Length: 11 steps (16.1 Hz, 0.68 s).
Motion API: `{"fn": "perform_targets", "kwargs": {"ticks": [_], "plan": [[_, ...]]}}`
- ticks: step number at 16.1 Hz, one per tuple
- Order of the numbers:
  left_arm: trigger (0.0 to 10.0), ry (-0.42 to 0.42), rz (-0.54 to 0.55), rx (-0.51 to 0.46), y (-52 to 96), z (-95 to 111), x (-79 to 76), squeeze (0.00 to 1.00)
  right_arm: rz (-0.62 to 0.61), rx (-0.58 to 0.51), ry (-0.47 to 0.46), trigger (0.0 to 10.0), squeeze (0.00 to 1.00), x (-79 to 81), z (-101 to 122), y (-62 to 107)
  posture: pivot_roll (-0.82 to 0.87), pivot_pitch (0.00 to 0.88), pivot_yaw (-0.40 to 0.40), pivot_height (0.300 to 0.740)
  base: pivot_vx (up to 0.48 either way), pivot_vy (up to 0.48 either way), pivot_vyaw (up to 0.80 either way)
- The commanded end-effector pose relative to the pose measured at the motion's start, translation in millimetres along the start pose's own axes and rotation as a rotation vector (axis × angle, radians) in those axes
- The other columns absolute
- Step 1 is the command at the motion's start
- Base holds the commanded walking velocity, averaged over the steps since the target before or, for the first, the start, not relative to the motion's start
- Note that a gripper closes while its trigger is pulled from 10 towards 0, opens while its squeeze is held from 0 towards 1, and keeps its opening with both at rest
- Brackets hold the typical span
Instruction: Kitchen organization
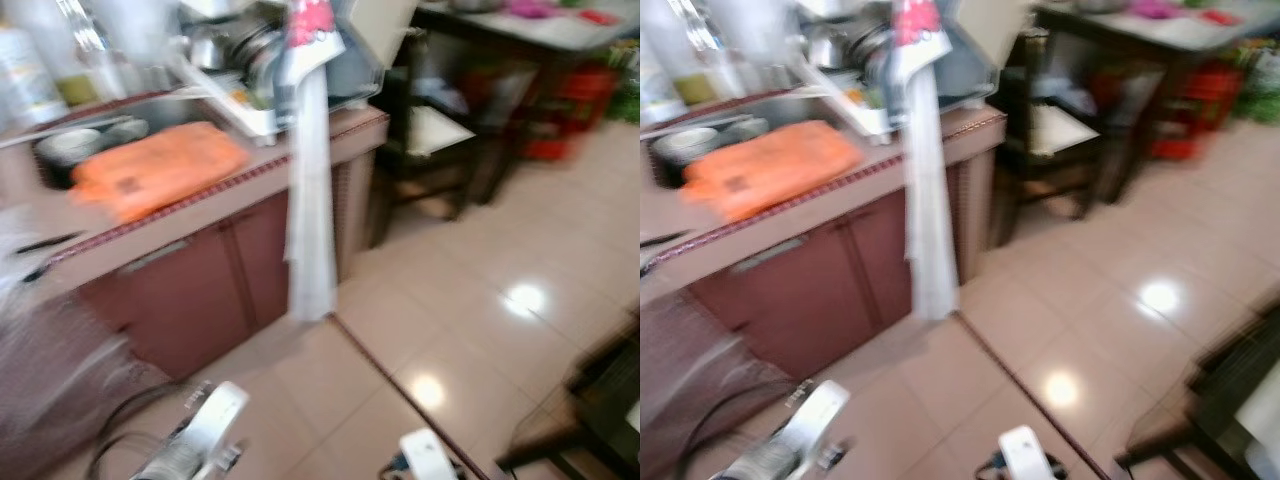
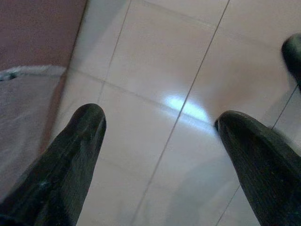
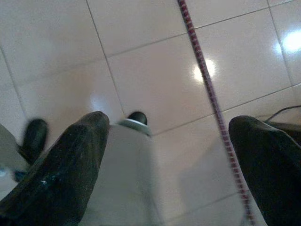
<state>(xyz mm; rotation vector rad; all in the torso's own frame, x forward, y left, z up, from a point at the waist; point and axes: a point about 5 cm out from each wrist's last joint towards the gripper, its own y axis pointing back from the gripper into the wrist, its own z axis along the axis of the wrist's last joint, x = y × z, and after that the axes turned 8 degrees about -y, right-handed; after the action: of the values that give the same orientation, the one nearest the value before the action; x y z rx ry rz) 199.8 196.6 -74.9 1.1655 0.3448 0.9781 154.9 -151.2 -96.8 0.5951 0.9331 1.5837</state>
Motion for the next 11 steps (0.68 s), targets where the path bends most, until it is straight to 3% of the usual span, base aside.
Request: {"fn": "perform_targets", "kwargs": {"ticks": [1, 7, 11], "plan": [[10.0, -0.021, 0.007, -0.041, -1.1, 15.6, 2.0, 0.00, 0.008, 0.094, 0.000, 10.0, 0.00, 2.8, -24.7, 5.6, -0.07, 0.081, 0.092, 0.740, 0.000, 0.000, -0.67], [10.0, -0.035, 0.009, -0.042, -0.7, 17.0, 5.0, 0.00, 0.018, 0.087, -0.010, 10.0, 0.00, 7.4, -23.5, 5.4, -0.07, 0.078, 0.103, 0.740, 0.000, 0.000, -0.63], [10.0, -0.024, 0.005, -0.060, -0.9, 19.7, 3.8, 0.00, 0.019, 0.088, -0.004, 10.0, 0.00, 6.1, -23.9, 5.5, -0.08, 0.074, 0.099, 0.740, 0.000, 0.000, 0.00]]}}
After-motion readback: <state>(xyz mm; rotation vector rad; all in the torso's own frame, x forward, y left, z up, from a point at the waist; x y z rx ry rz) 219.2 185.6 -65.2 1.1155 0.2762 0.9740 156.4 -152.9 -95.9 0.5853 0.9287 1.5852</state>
